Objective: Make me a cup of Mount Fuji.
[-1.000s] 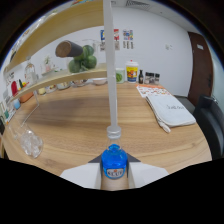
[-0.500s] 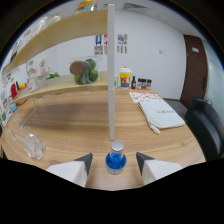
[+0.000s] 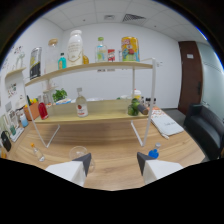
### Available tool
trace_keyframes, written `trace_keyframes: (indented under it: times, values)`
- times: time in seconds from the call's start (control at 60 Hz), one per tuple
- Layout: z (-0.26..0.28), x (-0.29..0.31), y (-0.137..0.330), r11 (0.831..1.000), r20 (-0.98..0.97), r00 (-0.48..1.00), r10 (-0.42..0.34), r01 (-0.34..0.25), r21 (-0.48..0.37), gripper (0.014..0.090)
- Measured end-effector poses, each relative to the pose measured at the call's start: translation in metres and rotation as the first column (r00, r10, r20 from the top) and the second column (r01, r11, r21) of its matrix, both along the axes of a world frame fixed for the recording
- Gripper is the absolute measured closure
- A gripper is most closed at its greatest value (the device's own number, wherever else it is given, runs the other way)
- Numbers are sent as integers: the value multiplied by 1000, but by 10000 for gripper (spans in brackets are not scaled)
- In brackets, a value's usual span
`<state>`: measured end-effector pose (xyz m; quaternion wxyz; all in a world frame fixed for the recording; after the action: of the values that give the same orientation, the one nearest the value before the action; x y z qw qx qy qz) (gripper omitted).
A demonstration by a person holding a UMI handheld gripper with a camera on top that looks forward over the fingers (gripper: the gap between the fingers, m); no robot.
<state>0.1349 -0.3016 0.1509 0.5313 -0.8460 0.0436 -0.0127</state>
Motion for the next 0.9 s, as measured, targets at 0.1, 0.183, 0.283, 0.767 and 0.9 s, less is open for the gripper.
trace_keyframes:
  times: [0.1,0.183,0.283,0.767,0.9]
  values:
    - [-5,-45,1,999,-17,999,40,-40,6,186]
    - [-6,-70,6,999,4,999,53,-53,4,183]
    - [25,-97,15,998,1,998,57,-57,22,182]
    - [260,-198,101,960,-23,993,120,-110,259,191]
    - [265,-203,144,957,6,994,111,-109,269,201]
